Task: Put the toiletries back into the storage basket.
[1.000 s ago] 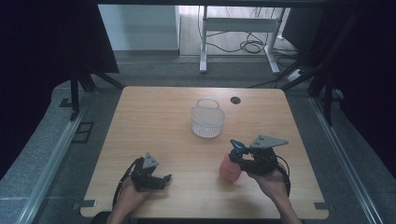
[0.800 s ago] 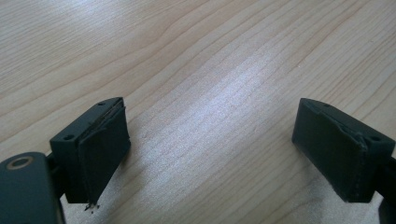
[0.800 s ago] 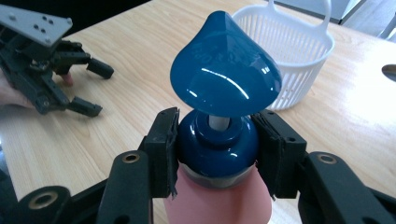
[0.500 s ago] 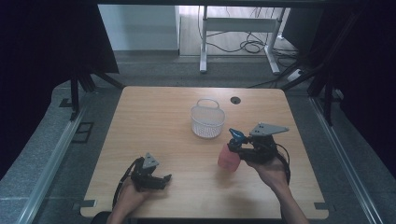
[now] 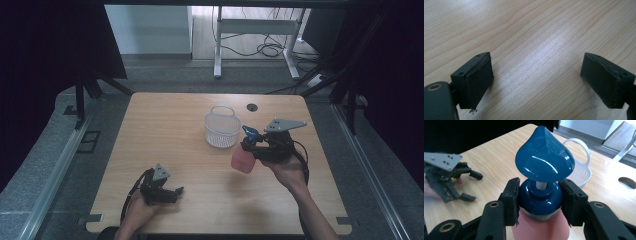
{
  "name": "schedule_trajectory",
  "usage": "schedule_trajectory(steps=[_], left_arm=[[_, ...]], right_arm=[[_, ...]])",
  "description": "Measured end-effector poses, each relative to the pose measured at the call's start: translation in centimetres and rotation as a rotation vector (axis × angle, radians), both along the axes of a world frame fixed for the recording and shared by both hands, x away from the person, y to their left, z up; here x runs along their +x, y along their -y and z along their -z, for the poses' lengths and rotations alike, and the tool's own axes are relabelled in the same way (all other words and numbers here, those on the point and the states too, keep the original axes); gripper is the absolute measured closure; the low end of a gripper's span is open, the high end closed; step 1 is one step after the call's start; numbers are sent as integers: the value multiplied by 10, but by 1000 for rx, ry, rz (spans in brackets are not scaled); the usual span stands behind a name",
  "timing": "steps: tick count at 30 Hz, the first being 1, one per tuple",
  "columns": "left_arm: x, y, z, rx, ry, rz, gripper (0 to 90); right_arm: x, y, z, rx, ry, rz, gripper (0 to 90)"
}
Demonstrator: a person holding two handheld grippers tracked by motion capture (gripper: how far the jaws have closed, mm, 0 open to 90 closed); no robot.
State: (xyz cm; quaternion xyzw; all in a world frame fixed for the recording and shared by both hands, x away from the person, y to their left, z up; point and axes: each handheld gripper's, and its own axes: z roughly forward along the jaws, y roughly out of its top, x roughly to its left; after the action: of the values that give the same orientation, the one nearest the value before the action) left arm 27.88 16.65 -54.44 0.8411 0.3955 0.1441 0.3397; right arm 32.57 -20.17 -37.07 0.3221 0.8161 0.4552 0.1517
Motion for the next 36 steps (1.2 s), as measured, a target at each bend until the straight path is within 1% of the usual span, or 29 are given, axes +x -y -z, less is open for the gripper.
schedule_trajectory(steps=[2, 6, 8, 12, 17, 18, 22, 23, 24, 25, 32, 36], left_arm=[[0, 0, 0, 0, 0, 0, 103], [0, 0, 0, 0, 0, 0, 103], [0, 0, 0, 0, 1, 0, 103], [0, 0, 0, -1, -1, -3, 103], [0, 0, 0, 1, 0, -1, 103], [0, 0, 0, 2, 0, 1, 103], [0, 0, 0, -1, -3, -4, 103], [0, 0, 0, 0, -3, -3, 103], [0, 0, 0, -1, -4, -5, 103], [0, 0, 0, 6, -1, 2, 103], [0, 0, 0, 5, 0, 1, 103], [0, 0, 0, 4, -1, 0, 103]], right_arm=[[5, -3, -6, 3, 3, -1, 532], [10, -6, -10, 0, 4, 0, 532], [15, -9, -14, -5, 6, 0, 532], [20, -13, -18, -11, 9, 0, 532], [28, -19, -25, -28, 22, -2, 532], [32, -21, -27, -33, 26, 0, 532], [36, -23, -31, -37, 30, 4, 532], [40, -25, -34, -36, 32, 8, 532], [41, -26, -35, -36, 33, 11, 532], [43, -27, -36, -37, 34, 14, 532], [54, -33, -40, -34, 35, 25, 532], [63, -39, -43, -41, 37, 30, 532]])
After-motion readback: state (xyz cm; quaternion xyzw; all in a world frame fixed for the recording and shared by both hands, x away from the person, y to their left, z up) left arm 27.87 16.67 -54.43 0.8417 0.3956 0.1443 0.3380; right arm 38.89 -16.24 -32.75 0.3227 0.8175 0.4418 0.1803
